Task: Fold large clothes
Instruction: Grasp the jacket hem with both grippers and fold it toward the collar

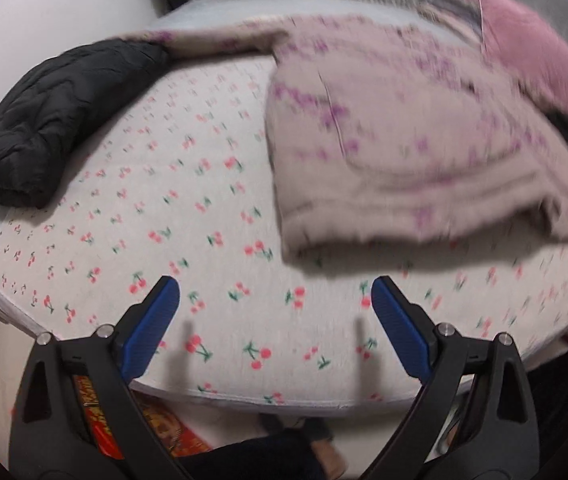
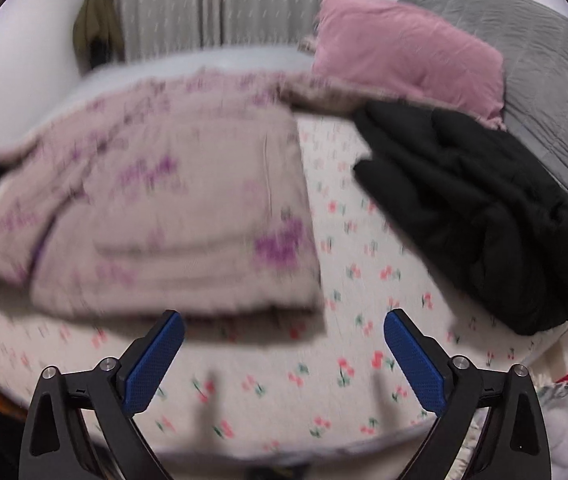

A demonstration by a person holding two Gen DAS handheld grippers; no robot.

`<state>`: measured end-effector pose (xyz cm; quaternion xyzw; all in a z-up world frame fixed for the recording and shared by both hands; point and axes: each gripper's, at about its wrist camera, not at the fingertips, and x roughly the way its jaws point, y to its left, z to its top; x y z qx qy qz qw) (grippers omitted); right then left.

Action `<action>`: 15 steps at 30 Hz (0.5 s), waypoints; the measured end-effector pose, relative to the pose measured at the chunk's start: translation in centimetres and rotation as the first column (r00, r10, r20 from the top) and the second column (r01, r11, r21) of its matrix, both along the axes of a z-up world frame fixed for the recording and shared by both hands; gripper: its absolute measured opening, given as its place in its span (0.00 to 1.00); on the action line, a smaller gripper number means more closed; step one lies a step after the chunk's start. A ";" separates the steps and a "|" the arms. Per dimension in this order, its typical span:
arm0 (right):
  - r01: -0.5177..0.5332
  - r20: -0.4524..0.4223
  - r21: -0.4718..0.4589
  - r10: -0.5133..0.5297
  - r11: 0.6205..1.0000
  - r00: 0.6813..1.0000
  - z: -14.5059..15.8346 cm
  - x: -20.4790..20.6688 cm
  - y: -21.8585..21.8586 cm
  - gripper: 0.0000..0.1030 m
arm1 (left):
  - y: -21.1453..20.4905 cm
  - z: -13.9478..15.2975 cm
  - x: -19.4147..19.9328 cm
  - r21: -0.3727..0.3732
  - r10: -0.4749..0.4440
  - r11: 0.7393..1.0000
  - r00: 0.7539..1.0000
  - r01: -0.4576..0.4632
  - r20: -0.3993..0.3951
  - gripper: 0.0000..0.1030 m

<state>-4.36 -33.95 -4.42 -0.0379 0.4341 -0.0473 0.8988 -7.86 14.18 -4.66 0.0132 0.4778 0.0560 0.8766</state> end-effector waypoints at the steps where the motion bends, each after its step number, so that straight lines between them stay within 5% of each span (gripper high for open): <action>1: -0.009 -0.034 -0.017 0.008 1.000 0.999 -0.7 0.2 0.3 0.94 | -0.4 -0.4 0.3 0.011 -0.009 1.000 1.000 0.009 -0.015 0.94; 3: -0.012 -0.078 -0.020 0.010 1.000 0.997 -1.6 0.8 0.6 0.87 | -0.8 -1.0 1.2 0.019 -0.010 1.000 0.999 0.011 -0.038 0.94; 7: 0.025 -0.114 0.195 -0.003 0.980 0.993 -2.5 2.7 -0.7 0.59 | -0.4 -1.3 3.3 -0.052 0.035 0.998 0.998 -0.037 -0.043 0.90; 8: 0.042 -0.117 0.227 -0.016 0.973 0.993 -2.4 3.0 -1.1 0.59 | -0.4 -1.2 3.6 -0.076 0.046 0.996 0.998 -0.048 -0.034 0.87; 11: 0.099 -0.110 0.401 -0.059 0.911 0.992 -2.3 3.6 -3.0 0.56 | -0.1 -1.0 4.8 -0.154 0.081 0.985 0.997 -0.083 -0.018 0.71; 13: 0.137 -0.123 0.483 -0.088 0.865 0.989 -2.6 3.8 -4.1 0.50 | -0.2 -1.5 5.6 -0.195 0.093 0.976 0.995 -0.097 -0.030 0.51; 15: 0.173 -0.140 0.526 -0.116 0.832 0.983 -3.1 4.2 -4.7 0.48 | -0.4 -1.9 6.1 -0.200 0.111 0.973 0.993 -0.117 -0.041 0.46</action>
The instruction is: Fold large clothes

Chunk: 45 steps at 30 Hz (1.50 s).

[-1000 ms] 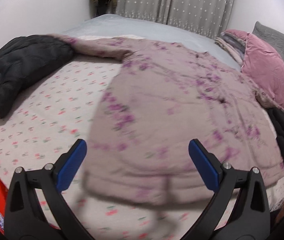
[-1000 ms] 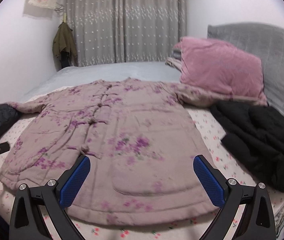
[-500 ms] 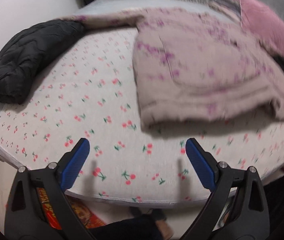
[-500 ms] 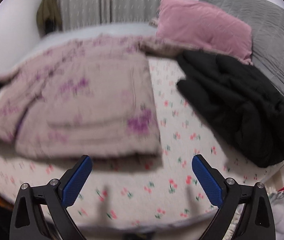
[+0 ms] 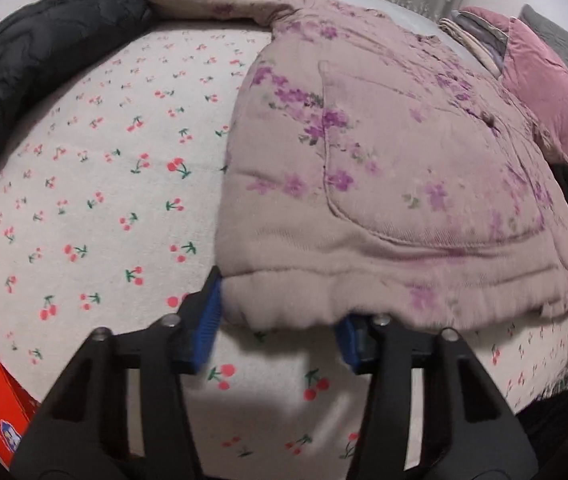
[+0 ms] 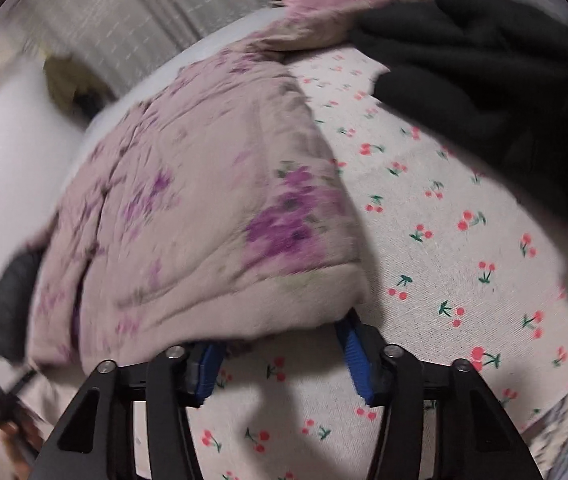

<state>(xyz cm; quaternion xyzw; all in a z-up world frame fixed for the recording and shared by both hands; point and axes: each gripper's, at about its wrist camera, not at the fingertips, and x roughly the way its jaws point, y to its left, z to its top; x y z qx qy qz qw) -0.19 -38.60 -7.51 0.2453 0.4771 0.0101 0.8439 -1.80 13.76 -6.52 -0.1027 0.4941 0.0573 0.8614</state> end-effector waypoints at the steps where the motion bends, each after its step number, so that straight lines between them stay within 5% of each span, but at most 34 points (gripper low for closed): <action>1: 0.017 0.004 0.019 -0.017 1.000 1.000 -0.1 0.0 -0.3 0.48 | -0.2 0.0 0.1 0.018 0.010 1.000 1.000 -0.010 0.006 0.41; 5: 0.046 0.033 -0.007 -0.046 0.999 0.998 0.3 -0.3 -0.3 0.48 | -0.3 0.2 0.0 0.019 0.032 0.999 0.999 -0.032 0.029 0.19; 9: 0.049 0.056 -0.110 -0.043 0.993 0.997 1.0 -0.4 0.2 0.46 | 0.2 0.7 -0.3 0.008 0.051 0.999 0.997 -0.051 0.060 0.14; 11: 0.034 0.037 -0.122 -0.030 0.992 0.999 0.5 0.1 0.5 0.36 | 0.3 1.0 -0.6 0.019 0.055 0.998 0.995 -0.057 0.079 0.13; 12: 0.033 0.032 -0.111 -0.029 0.993 0.999 0.3 0.3 0.4 0.16 | 0.4 1.3 -0.8 0.017 0.061 0.998 0.994 -0.063 0.088 0.13; 13: 0.038 0.031 -0.067 -0.036 0.997 0.999 0.2 0.2 -0.1 0.08 | 0.6 1.6 -1.0 0.012 0.069 0.997 0.993 -0.071 0.097 0.13; 18: 0.060 0.143 0.151 -0.082 0.987 0.986 1.7 -1.9 -2.3 0.07 | 2.6 4.2 -3.2 -0.065 0.116 0.992 0.975 -0.106 0.188 0.12; 34: 0.046 0.315 0.159 -0.095 0.986 0.944 5.5 -5.6 -3.8 0.05 | 2.9 5.6 -5.0 -0.119 0.113 0.989 0.976 -0.092 0.188 0.11; 38: 0.039 0.294 0.160 -0.085 0.986 0.952 5.2 -5.1 -4.1 0.05 | 2.8 4.5 -4.3 -0.054 0.094 0.995 0.986 -0.088 0.135 0.10; 42: 0.019 0.224 0.072 -0.035 0.997 0.974 4.8 -4.0 -3.0 0.09 | 3.8 2.0 -3.1 -0.109 0.100 0.989 0.994 -0.097 0.030 0.14; 44: 0.030 0.244 0.077 -0.048 0.997 0.969 5.3 -4.2 -3.3 0.23 | 4.7 2.6 -3.5 -0.136 0.123 0.984 0.991 -0.114 0.055 0.19; 45: 0.043 0.256 0.090 -0.064 0.995 0.964 5.4 -4.5 -3.6 0.42 | 5.0 3.1 -3.8 -0.145 0.132 0.982 0.988 -0.120 0.076 0.28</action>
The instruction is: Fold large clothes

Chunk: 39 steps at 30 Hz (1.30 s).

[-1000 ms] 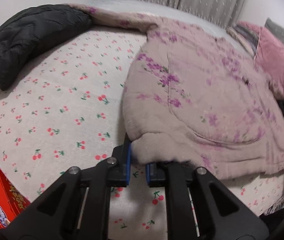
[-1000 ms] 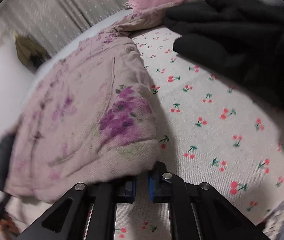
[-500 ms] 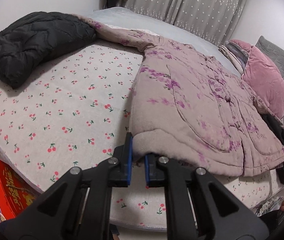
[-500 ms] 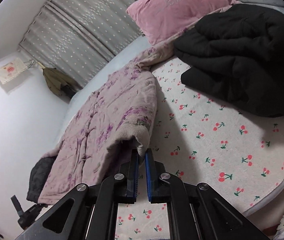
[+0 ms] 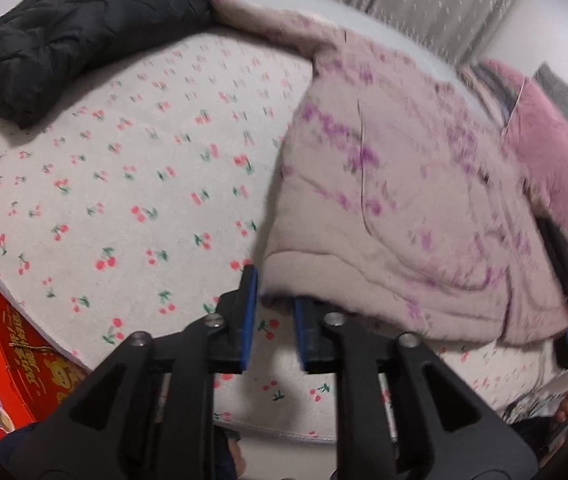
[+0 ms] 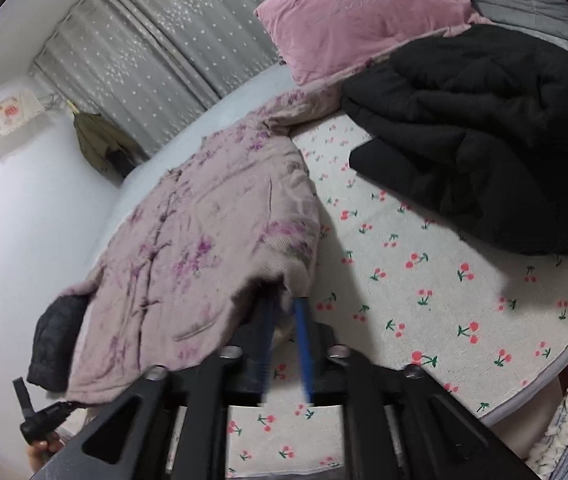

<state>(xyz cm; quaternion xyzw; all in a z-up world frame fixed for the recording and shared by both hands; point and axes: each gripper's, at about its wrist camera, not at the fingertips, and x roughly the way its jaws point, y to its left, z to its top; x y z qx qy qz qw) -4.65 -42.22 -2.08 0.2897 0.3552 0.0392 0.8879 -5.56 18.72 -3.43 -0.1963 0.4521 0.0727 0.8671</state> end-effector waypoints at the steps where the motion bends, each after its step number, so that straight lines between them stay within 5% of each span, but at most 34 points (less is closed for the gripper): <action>1: 0.023 0.023 0.022 -0.024 0.999 0.999 0.3 -0.4 -0.5 0.74 | 0.3 0.6 -0.4 0.001 0.014 1.000 1.000 -0.015 0.025 0.37; 2: 0.060 0.061 0.045 -0.063 0.997 0.996 0.7 -1.1 -1.1 0.84 | 0.7 1.2 -0.8 0.006 0.035 0.999 0.998 -0.036 0.046 0.40; 7: 0.163 0.211 0.051 -0.170 0.985 0.962 3.1 -3.6 -3.0 0.86 | 2.0 2.8 -1.9 0.011 0.130 0.991 0.986 -0.132 0.102 0.41; 13: 0.063 0.045 -0.098 -0.059 0.993 0.997 1.4 0.7 0.8 0.86 | 1.1 5.2 -2.0 0.021 0.172 0.984 0.967 -0.179 0.189 0.44; 18: -0.064 0.062 -0.227 0.080 0.972 0.995 1.4 2.5 5.9 0.83 | -5.8 3.2 2.7 0.063 -0.068 0.996 0.994 0.063 0.084 0.47; 23: -0.281 0.001 -0.307 0.295 0.909 0.955 0.0 5.1 14.4 0.75 | -15.0 0.5 6.4 0.123 -0.297 0.948 0.955 0.295 -0.006 0.47; 26: -0.375 -0.125 -0.338 0.354 0.863 0.927 -2.4 6.6 18.0 0.75 | -18.3 -1.8 7.5 0.228 -0.310 0.917 0.945 0.326 -0.104 0.47; 28: -0.431 -0.273 -0.346 0.350 0.833 0.896 -5.3 7.7 19.6 0.75 | -18.9 -2.3 7.7 0.272 -0.302 0.907 0.946 0.323 -0.115 0.47; 29: -0.432 -0.276 -0.399 0.344 0.809 0.898 -5.5 7.7 20.3 0.75 | -18.8 -2.0 7.7 0.266 -0.296 0.910 0.948 0.316 -0.114 0.47; 31: -0.427 -0.248 -0.451 0.350 0.784 0.903 -4.5 7.6 21.1 0.75 | -18.4 -1.0 7.6 0.251 -0.275 0.925 0.958 0.287 -0.083 0.47; 35: -0.336 -0.076 -0.479 0.343 0.811 0.936 -1.2 7.4 20.8 0.75 | -18.7 1.3 8.0 0.312 -0.272 0.912 0.962 0.266 -0.023 0.47; 39: -0.250 -0.018 -0.508 0.280 0.824 0.960 0.4 8.8 20.2 0.75 | -18.8 3.0 10.4 0.304 -0.254 0.919 0.967 0.251 -0.029 0.51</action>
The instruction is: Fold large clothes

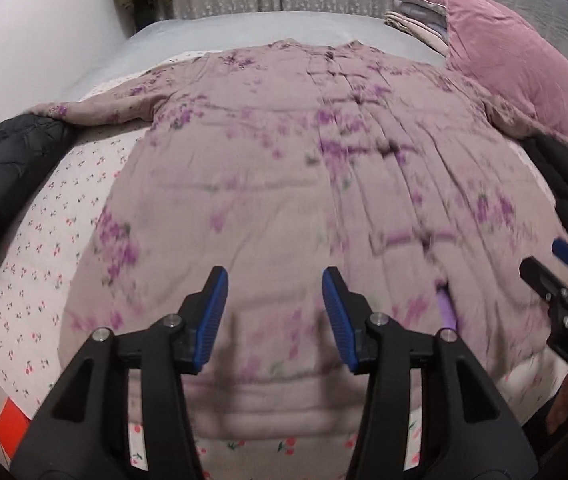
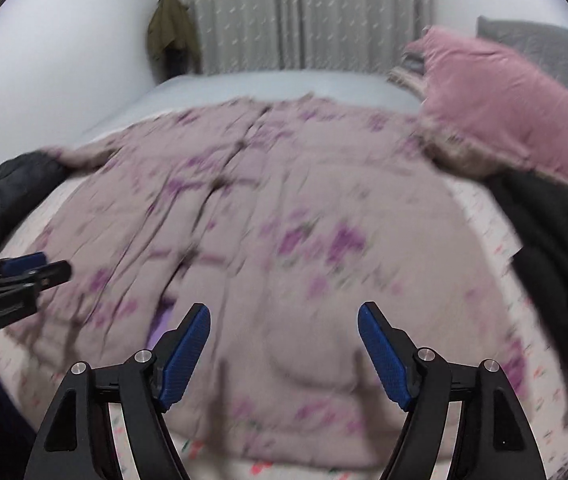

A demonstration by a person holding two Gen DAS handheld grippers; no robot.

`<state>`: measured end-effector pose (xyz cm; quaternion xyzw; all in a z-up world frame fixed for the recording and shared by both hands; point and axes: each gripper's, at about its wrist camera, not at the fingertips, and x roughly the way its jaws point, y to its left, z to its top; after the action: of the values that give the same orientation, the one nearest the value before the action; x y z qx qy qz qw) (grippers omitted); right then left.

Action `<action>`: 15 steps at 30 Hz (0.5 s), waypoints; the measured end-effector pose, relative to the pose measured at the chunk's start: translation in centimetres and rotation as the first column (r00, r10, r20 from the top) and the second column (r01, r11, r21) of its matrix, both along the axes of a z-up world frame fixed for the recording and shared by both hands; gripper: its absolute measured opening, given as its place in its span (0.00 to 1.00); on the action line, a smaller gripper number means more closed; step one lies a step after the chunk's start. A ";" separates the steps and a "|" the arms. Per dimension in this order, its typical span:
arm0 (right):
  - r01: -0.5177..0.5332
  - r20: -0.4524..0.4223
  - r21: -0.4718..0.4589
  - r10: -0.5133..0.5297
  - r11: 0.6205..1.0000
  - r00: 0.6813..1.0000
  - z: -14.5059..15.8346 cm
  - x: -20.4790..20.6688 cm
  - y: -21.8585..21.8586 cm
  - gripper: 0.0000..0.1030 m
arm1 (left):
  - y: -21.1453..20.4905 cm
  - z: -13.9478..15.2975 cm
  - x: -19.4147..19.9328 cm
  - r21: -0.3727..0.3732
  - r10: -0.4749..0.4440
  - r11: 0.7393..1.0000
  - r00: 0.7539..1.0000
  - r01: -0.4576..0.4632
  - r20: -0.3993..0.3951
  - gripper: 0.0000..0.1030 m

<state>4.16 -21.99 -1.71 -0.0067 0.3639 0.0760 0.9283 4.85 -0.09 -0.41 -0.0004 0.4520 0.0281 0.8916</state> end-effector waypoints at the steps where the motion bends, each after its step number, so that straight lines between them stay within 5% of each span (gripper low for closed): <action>1: 0.010 0.003 0.030 -0.010 0.999 1.000 0.2 0.6 -0.4 0.75 | 0.1 0.4 0.9 -0.017 0.014 1.000 1.000 -0.014 -0.012 0.51; 4: -0.035 -0.004 0.234 0.037 0.972 0.999 0.6 2.2 -2.3 0.77 | -0.2 2.0 3.3 -0.064 0.031 0.997 1.000 -0.031 -0.003 0.54; 7: -0.072 -0.007 0.448 0.084 0.891 0.996 1.3 3.0 -5.1 0.83 | -1.1 3.2 6.1 -0.080 0.015 0.997 1.000 -0.014 0.008 0.71; 11: -0.036 -0.052 0.616 0.086 0.787 0.995 1.1 5.2 -8.8 0.84 | -2.5 2.0 10.0 -0.039 -0.003 0.999 0.999 0.005 0.042 0.74; 13: 0.003 -0.072 0.611 0.053 0.791 0.996 1.6 6.6 -10.8 0.84 | -2.4 0.2 11.4 -0.019 0.000 1.000 0.999 0.001 0.044 0.76; 15: 0.043 -0.057 0.543 -0.014 0.838 0.998 2.8 8.1 -12.7 0.84 | -2.1 -2.7 13.2 0.015 -0.003 1.000 1.000 0.004 -0.027 0.76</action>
<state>12.27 -34.71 1.14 0.2646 0.3510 0.1623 0.8834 18.06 -2.17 -3.09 0.0074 0.4636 0.0300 0.8855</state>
